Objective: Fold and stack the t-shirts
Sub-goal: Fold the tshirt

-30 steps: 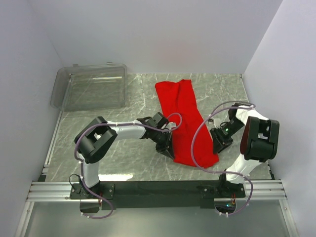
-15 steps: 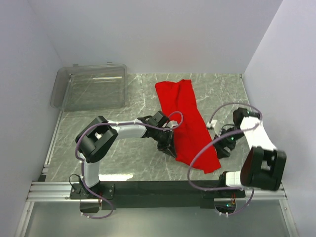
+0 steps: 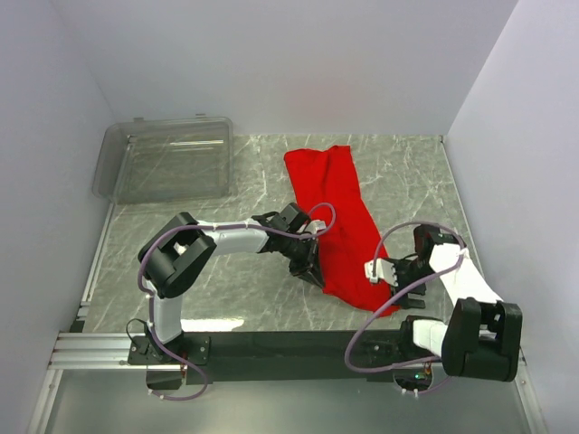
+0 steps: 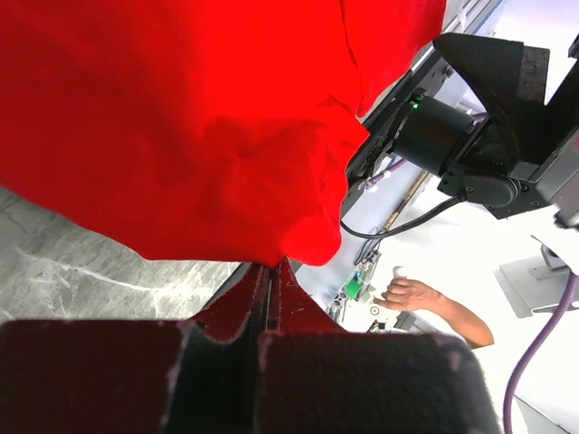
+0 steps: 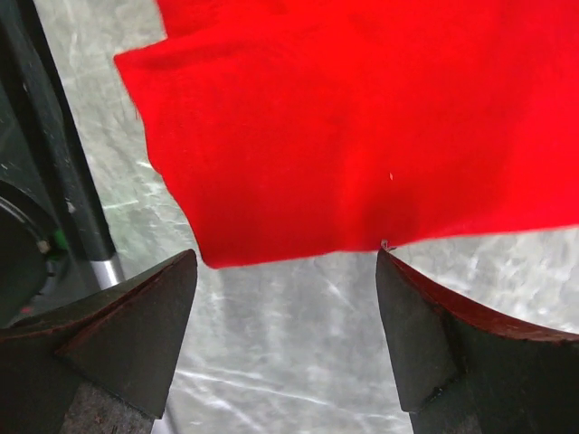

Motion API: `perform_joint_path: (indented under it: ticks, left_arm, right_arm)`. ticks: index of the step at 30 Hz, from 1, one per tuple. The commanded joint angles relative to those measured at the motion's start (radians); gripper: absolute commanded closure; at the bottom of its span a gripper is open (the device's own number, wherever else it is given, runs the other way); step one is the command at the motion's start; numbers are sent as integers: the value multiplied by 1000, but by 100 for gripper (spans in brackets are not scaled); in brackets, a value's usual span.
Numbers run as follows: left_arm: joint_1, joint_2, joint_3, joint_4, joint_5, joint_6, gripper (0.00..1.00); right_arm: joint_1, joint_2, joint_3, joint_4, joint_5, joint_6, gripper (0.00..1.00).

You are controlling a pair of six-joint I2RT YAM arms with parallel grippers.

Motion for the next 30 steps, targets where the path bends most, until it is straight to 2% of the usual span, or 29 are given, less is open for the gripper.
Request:
perform_joint_path:
  ticks: [1, 6, 12, 17, 24, 30]
  left_arm:
    - [3, -27, -12, 42, 17, -14, 99]
    - [3, -35, -29, 69, 14, -37, 99]
    - [3, -46, -49, 89, 12, -49, 99]
    - [1, -47, -53, 94, 12, -49, 99]
    - [1, -55, -61, 112, 14, -60, 99]
    - [1, -53, -70, 127, 15, -69, 99]
  right_arm:
    - [19, -63, -25, 22, -11, -188, 14]
    - [71, -136, -100, 78, -7, -223, 12]
    - [105, -196, -123, 26, -11, -249, 15]
    - [107, -207, -122, -21, -2, -246, 22]
    - [114, -198, -137, -1, 28, -239, 35]
    - [148, -147, -168, 38, 79, -265, 41]
